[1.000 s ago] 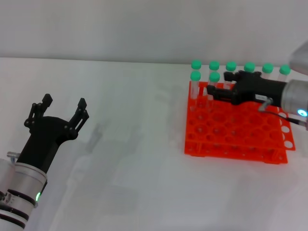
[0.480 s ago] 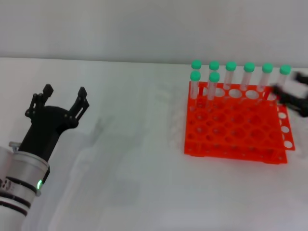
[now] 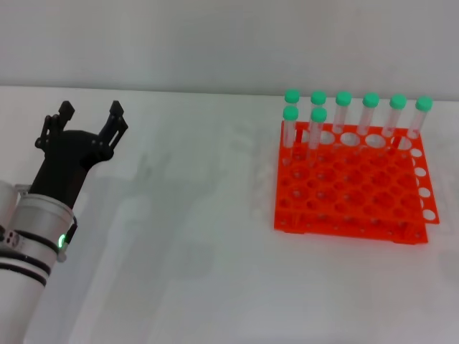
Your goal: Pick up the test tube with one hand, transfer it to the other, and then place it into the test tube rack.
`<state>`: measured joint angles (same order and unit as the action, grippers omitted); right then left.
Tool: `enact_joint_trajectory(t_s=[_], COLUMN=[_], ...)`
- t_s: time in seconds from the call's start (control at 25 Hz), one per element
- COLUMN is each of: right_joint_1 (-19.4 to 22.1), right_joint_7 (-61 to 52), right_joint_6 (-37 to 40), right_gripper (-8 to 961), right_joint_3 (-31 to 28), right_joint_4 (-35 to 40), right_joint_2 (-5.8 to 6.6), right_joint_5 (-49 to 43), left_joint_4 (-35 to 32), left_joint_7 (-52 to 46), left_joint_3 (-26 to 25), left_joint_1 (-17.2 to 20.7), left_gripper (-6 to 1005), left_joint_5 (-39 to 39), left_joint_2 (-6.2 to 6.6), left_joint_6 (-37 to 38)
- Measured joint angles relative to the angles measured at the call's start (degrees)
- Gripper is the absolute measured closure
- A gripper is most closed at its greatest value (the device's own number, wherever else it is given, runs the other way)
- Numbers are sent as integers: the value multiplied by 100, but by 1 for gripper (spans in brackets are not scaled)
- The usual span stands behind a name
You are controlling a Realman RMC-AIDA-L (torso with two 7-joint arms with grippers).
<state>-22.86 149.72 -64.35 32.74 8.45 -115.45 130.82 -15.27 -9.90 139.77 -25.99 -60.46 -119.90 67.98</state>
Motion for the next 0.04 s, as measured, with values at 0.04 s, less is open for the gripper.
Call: enact_joint_trajectory(t_s=[0.04], right_joint_1=[-22], right_joint_7=[33], right_joint_6=[0], right_gripper=[136], right_joint_3=[-131], right_joint_4=[-50], right_joint_2=[-1], right_joint_5=[1], left_joint_4=[9], left_joint_7=[-20], left_joint_3=[-14], left_joint_1=[-37], left_gripper=[129], left_joint_5=[-45], left_joint_2=[1], left_joint_6=[-40])
